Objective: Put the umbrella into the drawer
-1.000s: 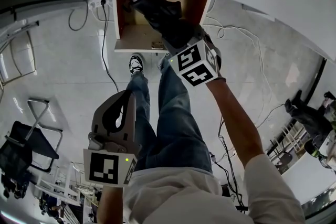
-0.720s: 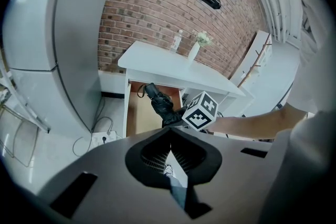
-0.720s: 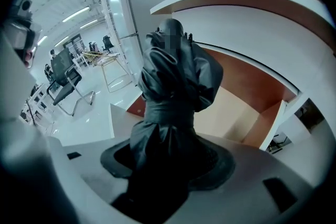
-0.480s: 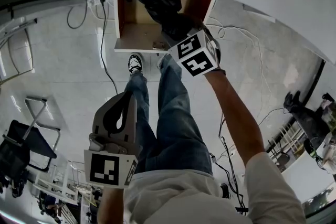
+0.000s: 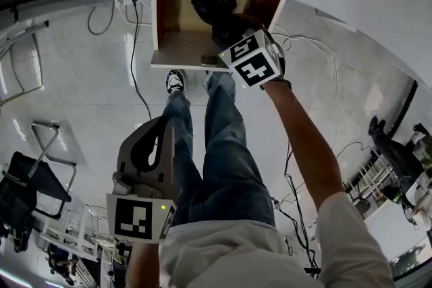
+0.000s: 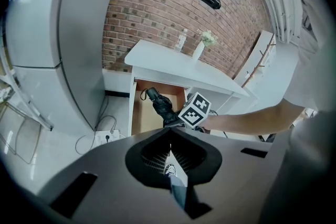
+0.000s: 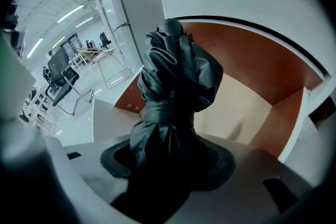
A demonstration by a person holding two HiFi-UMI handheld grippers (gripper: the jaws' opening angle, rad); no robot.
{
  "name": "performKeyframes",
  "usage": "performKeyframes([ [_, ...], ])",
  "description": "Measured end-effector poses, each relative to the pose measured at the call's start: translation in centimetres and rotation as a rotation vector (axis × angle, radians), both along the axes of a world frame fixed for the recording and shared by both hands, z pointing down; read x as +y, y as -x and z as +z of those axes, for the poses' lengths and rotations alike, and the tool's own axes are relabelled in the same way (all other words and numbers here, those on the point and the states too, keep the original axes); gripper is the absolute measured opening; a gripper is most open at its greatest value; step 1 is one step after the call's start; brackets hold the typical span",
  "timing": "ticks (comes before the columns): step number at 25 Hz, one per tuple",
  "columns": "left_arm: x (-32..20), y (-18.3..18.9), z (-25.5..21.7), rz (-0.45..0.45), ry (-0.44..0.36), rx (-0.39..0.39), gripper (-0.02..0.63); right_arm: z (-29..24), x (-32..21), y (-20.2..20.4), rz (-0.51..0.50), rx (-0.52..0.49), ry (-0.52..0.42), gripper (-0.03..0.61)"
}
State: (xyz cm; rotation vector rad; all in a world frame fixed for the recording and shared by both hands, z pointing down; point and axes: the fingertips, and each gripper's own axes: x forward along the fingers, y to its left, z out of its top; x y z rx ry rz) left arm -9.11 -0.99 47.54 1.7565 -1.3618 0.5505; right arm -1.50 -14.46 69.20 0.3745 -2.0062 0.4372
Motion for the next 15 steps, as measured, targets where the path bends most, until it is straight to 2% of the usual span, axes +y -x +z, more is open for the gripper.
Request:
performKeyframes([
  [15,1.0,0.6,0.4,-0.021,0.013,0.013,0.018,3.2,-0.9,0.9,-0.004,0.066,0.029,0.259],
])
